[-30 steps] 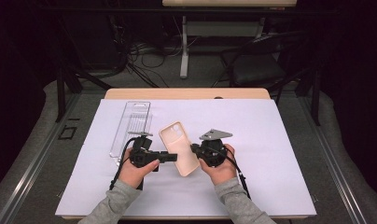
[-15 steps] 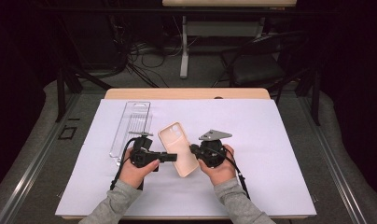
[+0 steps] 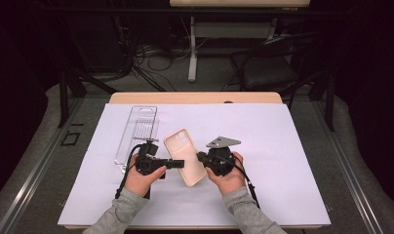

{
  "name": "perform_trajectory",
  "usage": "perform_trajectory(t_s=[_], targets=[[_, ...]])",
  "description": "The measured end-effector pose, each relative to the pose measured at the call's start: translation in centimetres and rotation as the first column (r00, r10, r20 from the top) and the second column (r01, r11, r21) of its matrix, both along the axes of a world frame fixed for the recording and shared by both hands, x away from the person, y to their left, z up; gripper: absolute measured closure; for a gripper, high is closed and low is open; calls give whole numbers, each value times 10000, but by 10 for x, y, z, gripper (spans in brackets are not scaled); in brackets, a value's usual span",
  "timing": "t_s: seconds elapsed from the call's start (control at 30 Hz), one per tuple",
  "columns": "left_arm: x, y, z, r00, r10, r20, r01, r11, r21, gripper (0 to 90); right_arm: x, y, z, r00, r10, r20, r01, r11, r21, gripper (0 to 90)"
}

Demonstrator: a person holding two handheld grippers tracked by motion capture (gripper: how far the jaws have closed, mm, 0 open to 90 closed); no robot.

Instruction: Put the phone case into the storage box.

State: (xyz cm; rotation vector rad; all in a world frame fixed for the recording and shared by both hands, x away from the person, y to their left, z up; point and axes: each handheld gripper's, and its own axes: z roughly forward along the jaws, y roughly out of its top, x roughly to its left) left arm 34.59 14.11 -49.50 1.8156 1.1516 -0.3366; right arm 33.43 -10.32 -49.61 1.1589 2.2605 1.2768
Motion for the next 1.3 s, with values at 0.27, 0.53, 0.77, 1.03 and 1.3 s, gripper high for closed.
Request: perform_trajectory(t_s=[0.27, 0.53, 0.77, 1.03, 1.3], targets=[[0, 0, 0, 9998, 128, -128, -129, 9999, -73, 756, 0, 0, 0, 10000, -9, -49, 9, 10000, 61, 874], [-1, 0, -1, 9989, 310, -364, -320, 9991, -277, 763, 0, 1, -1, 10000, 0, -14, 0, 10000, 60, 874], [-1, 0, -2, 9980, 400, -486, -415, 9987, -293, 777, 0, 1, -2, 10000, 8, -49, -8, 10000, 61, 873], [0, 1, -2, 9973, 358, -643, -382, 9986, -368, 790, -1, 1, -2, 10000, 20, -57, -19, 10000, 47, 873], [0, 2, -3, 9966, 401, -718, -431, 9982, -410, 793, -1, 1, -2, 10000, 23, -11, -22, 10000, 59, 873]])
